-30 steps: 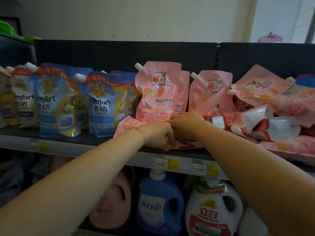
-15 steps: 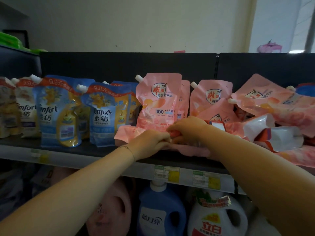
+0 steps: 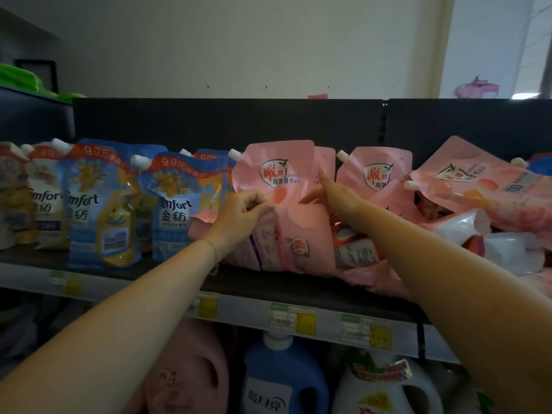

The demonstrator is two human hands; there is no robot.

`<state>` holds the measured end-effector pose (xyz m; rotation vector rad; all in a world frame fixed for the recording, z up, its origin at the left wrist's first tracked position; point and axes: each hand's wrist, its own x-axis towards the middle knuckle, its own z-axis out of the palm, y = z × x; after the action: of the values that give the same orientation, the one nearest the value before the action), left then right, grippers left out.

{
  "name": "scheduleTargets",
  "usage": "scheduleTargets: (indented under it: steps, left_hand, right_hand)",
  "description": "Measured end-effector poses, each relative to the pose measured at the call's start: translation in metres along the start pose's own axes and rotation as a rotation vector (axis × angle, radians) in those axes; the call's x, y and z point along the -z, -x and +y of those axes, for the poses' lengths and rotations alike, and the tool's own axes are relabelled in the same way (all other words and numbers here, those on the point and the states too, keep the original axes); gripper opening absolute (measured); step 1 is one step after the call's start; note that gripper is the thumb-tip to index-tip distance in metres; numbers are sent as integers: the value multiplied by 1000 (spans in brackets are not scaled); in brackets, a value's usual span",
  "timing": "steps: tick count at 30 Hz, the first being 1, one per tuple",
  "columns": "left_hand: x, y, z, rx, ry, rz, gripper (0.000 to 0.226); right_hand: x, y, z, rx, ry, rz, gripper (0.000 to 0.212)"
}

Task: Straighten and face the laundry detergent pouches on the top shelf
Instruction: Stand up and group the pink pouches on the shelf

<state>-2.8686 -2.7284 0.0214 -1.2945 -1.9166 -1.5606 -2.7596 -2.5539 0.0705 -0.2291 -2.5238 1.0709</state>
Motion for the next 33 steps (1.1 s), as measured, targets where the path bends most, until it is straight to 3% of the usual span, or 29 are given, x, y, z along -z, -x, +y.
scheduleTargets:
  steps: [4, 8, 12, 15, 18, 23, 27, 30, 33]
  left_hand:
    - [-3, -8, 1, 39, 12, 73, 20]
    - [1, -21, 2, 62, -12, 146, 24]
    - [-1, -25, 6, 73, -12, 150, 24]
    - [-1, -25, 6, 80, 6, 141, 24]
    - [1, -26, 6, 81, 25, 123, 22]
    - [19, -50, 20, 58, 8, 278, 19]
    - [23, -54, 27, 134, -63, 238, 15]
    - [20, -35, 23, 125, 17, 232, 41]
    - [14, -3, 7, 77, 29, 224, 74]
  right_hand:
    - [0, 2, 0, -3, -77, -7, 67]
    - [3, 5, 5, 66, -62, -147, 28]
    - [2, -1, 9, 16, 20, -213, 46]
    - [2, 0, 8, -2, 59, -231, 42]
    - [2, 3, 7, -7, 81, -169, 41]
    - [9, 11, -33, 138, -164, 79, 14]
    - [17, 8, -70, 87, -153, 130, 11]
    - [9, -2, -84, 64, -269, 241, 18]
    - [-9, -9, -95, 16, -60, 344, 31]
